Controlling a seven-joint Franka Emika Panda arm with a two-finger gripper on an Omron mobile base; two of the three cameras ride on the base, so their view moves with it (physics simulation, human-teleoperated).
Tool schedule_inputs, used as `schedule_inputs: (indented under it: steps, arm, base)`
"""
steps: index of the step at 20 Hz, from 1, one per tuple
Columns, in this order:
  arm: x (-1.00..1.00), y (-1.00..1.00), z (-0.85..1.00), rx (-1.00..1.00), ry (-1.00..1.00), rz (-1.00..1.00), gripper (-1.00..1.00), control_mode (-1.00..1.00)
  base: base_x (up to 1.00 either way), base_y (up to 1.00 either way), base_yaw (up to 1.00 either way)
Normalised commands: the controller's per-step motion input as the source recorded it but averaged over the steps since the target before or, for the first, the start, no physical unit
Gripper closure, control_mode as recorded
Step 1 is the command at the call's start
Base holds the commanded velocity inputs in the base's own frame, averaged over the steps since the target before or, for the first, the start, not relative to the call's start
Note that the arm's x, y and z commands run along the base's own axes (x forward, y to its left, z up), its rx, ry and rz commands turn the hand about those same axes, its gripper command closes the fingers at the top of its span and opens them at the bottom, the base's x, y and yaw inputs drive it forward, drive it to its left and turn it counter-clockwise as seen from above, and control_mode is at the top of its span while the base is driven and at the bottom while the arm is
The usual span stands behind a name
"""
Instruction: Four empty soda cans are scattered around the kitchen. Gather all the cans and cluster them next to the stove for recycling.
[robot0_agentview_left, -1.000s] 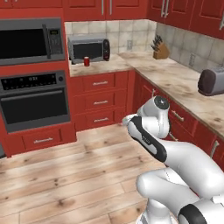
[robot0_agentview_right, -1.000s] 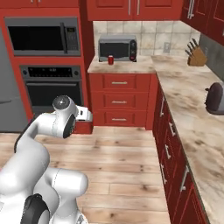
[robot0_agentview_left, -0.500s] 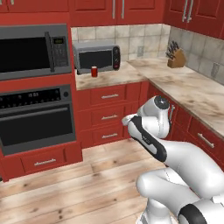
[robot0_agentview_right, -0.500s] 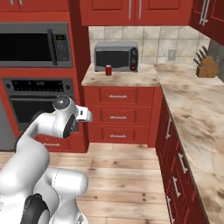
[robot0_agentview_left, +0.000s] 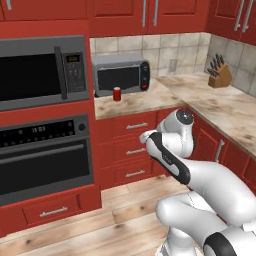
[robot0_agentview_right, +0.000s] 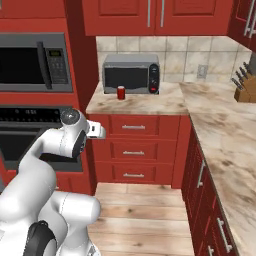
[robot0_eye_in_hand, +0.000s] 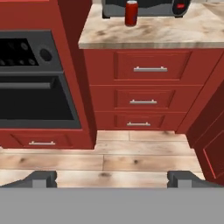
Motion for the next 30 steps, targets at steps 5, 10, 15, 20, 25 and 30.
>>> schedule_inputs:
  steps: [5, 10, 15, 20, 25, 30]
  arm:
    - [0.0, 0.0, 0.0, 0.0, 0.0, 0.0, -1.0, 1.0]
    - [0.0, 0.0, 0.0, 0.0, 0.0, 0.0, -1.0, 1.0]
    - [0.0, 0.0, 0.0, 0.0, 0.0, 0.0, -1.0, 1.0]
    - [0.0, 0.0, 0.0, 0.0, 0.0, 0.0, -1.0, 1.0]
    - [0.0, 0.0, 0.0, 0.0, 0.0, 0.0, -1.0, 1.0]
    - [0.0, 0.0, 0.0, 0.0, 0.0, 0.0, -1.0, 1.0]
  base:
    - [0.58, 0.0, 0.0]
    - [0.25, -0.01, 0.0]
    - [0.02, -0.27, 0.0]
    - [0.02, -0.4, 0.0]
    - [0.15, -0.3, 0.0]
    - [0.42, -0.12, 0.0]
